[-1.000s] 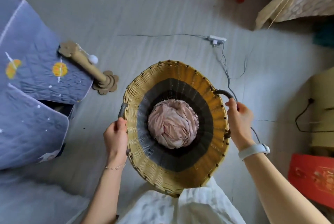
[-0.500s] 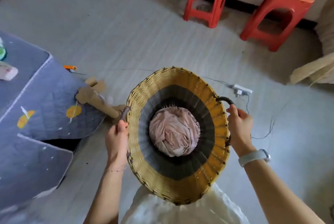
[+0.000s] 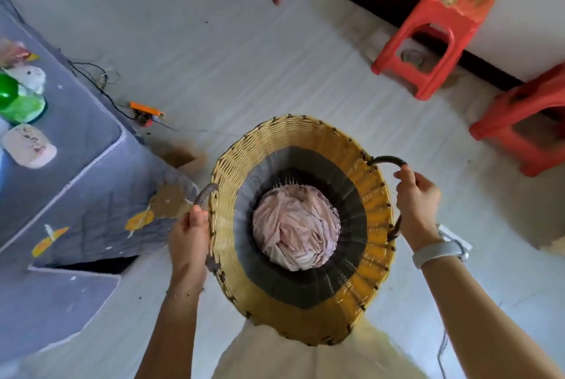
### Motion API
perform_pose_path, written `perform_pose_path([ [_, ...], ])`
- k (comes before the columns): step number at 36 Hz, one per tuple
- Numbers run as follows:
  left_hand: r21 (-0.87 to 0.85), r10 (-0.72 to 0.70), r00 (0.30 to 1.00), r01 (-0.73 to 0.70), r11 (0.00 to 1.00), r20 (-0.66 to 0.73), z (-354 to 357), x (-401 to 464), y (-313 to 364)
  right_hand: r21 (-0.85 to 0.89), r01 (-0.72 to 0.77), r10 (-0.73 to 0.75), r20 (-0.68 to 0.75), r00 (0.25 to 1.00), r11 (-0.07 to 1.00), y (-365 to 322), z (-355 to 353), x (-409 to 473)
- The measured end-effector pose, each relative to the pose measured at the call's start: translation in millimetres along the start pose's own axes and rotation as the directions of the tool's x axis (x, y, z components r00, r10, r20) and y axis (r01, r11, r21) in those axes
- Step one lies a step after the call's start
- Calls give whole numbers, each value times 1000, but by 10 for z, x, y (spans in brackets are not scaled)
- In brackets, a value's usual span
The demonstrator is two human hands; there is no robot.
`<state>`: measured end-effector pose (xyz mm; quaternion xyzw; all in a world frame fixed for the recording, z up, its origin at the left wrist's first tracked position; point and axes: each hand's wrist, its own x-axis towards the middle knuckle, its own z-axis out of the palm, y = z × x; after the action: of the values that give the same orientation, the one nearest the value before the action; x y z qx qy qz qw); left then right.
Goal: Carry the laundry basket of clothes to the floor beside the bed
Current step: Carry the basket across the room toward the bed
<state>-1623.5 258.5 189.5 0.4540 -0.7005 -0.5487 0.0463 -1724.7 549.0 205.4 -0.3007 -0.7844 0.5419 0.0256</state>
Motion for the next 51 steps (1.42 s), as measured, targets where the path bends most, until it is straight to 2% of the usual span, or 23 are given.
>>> perform_pose_path([
  [10,98,-53,993,64,993,-107,158,1510,855,8,0,-1,72,997,1000,-966,1382,971],
  [14,40,-27,997,30,999,-72,206,1950,1179,15,12,-14,125,992,1000,-1317,1858,1223],
  [21,37,24,981,-17,999,-192,362,2799,1765,0,47,-46,191,981,999,-1901,2781,1733],
  [33,-36,-71,936,62,997,-346,573,4551,2749,-26,81,-67,342,937,996,-3089,4781,2719],
  [36,-63,-113,912,96,993,-394,540,4908,2990,-40,121,-98,371,923,992,-3374,5189,2849],
  [41,-139,-87,913,34,990,-398,382,5488,3310,-49,163,-130,408,904,985,-3818,5873,3013],
  [51,-196,-119,910,42,980,-398,-42,6957,3771,-64,190,-145,426,893,980,-4572,7409,3080],
])
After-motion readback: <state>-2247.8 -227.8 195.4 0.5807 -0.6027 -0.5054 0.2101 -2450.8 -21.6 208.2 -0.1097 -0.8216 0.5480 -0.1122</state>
